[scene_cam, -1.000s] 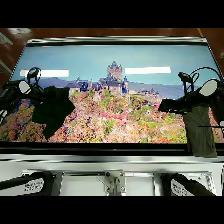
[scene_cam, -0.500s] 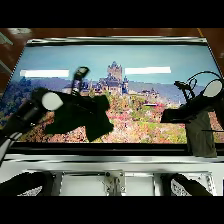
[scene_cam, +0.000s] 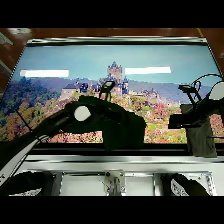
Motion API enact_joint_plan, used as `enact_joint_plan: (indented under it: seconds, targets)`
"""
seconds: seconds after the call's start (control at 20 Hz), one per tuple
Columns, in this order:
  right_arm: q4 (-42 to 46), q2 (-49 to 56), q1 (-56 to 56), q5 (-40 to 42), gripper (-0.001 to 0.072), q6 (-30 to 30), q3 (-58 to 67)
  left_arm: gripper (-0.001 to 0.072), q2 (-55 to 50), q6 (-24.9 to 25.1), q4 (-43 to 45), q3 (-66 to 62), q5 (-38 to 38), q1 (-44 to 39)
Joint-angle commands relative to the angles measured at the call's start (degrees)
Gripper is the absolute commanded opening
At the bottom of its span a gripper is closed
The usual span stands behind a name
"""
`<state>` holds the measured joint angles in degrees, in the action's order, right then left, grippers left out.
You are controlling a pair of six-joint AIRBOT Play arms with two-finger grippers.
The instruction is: Fold the shirts.
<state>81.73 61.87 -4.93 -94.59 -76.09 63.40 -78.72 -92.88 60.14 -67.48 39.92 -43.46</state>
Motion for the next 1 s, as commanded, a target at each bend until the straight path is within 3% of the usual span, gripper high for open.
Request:
enact_joint_plan:
  seconds: [0.0,0.1,0.2,0.35,0.5,0.75,0.95]
  targets:
    - [1.55,-0.17,0.04,3.72,0.0679,-0.79,-0.02,0.0720,2.56,3.15,-0.57,0.02,17.94,10.67]
    - [3.93,-0.13,0.02,4.13,0.0679,-1.03,-0.26,0.0720,5.53,5.81,1.46,0.57,26.53,19.23]
    - [5.57,-0.13,-0.55,2.67,0.0611,-2.82,-1.99,0.0720,10.05,5.88,8.35,3.02,30.75,27.93]
    - [2.12,-0.17,-3.06,4.90,0.0613,-2.60,-8.07,0.0720,16.83,5.88,10.78,11.13,31.71,42.38]
    - [-4.70,-0.17,-6.10,9.92,0.0639,-2.23,-14.40,0.0720,17.29,6.27,8.92,19.08,31.78,52.65]
    - [-14.75,-0.13,-6.75,15.10,0.0639,-2.25,-17.53,0.0720,12.11,8.72,6.23,27.54,27.21,53.70]
    - [-18.18,-0.13,-6.75,13.64,0.0639,-1.62,-17.53,0.0720,6.08,15.47,-3.69,28.20,22.45,53.44]
